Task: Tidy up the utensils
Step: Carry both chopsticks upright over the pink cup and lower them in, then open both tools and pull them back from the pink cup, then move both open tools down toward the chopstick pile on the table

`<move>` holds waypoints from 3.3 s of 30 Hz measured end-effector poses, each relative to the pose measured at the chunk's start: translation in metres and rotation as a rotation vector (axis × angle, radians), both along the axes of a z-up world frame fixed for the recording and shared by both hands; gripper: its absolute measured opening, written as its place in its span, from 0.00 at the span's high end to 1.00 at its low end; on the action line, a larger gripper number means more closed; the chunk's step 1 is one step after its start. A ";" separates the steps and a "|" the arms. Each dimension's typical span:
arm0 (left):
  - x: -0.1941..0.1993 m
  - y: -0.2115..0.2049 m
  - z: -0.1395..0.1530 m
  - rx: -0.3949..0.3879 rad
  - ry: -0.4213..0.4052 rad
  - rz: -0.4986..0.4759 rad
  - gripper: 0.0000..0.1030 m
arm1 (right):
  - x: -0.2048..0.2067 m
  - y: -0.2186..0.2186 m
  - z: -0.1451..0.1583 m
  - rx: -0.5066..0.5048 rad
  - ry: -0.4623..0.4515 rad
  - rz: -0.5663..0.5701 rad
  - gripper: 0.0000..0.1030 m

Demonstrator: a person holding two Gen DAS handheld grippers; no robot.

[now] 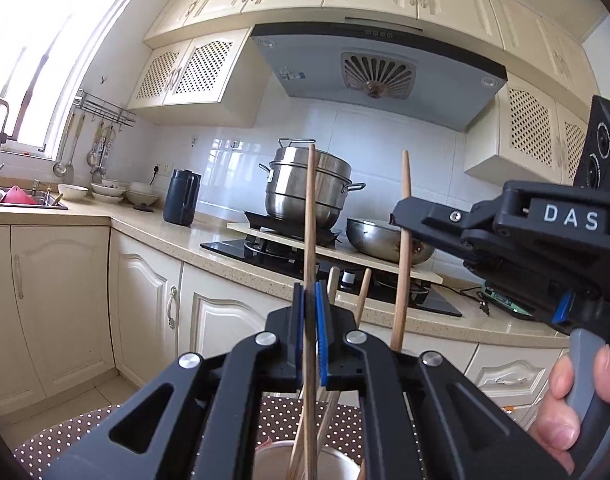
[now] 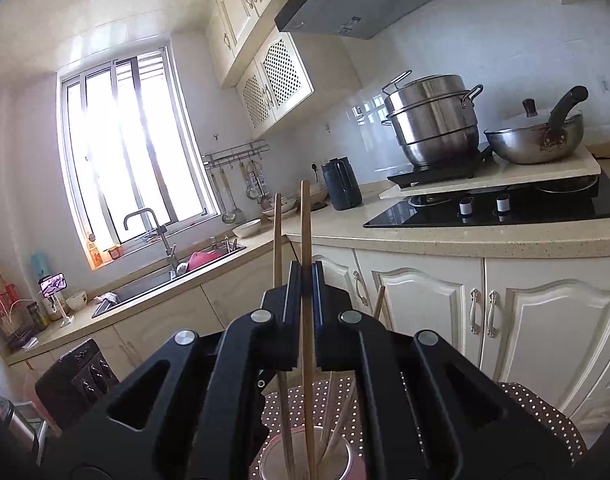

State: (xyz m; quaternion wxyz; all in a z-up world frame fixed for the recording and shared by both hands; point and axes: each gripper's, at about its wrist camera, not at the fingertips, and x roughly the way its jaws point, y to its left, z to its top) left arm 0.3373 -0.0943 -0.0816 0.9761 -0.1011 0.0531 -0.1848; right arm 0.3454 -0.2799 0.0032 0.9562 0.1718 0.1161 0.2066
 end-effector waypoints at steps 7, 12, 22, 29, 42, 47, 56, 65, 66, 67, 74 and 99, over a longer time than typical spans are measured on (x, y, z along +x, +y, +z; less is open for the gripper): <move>-0.006 0.005 -0.010 0.022 0.023 0.020 0.94 | -0.005 -0.005 -0.017 0.006 0.032 0.001 0.95; -0.009 0.014 -0.015 0.015 0.052 0.032 0.94 | -0.011 -0.009 -0.026 -0.004 0.058 -0.005 0.95; -0.021 0.013 -0.026 0.054 0.112 0.014 0.94 | -0.020 -0.011 -0.045 -0.007 0.123 -0.014 0.95; -0.027 0.015 -0.026 0.065 0.132 0.000 0.94 | -0.023 -0.010 -0.050 -0.002 0.143 -0.019 0.95; -0.053 0.031 -0.011 0.075 0.197 0.014 0.59 | -0.034 -0.002 -0.049 0.007 0.200 -0.010 0.61; -0.078 0.041 0.001 0.097 0.230 0.044 0.47 | -0.051 -0.004 -0.043 0.044 0.192 -0.030 0.47; -0.128 0.066 0.010 0.070 0.244 0.082 0.43 | -0.098 0.007 -0.038 0.069 0.191 -0.028 0.47; -0.175 0.081 0.008 0.068 0.249 0.132 0.42 | -0.143 0.019 -0.048 0.049 0.185 -0.044 0.45; -0.179 0.082 0.006 0.069 0.258 0.141 0.42 | -0.146 0.021 -0.050 0.046 0.188 -0.040 0.45; -0.183 0.084 0.004 0.066 0.267 0.145 0.42 | -0.149 0.023 -0.052 0.041 0.193 -0.038 0.45; -0.195 0.078 -0.011 0.106 0.323 0.139 0.42 | -0.167 0.030 -0.066 -0.007 0.224 -0.033 0.45; -0.164 0.064 -0.102 0.262 0.671 0.231 0.40 | -0.157 0.032 -0.134 -0.130 0.370 0.008 0.43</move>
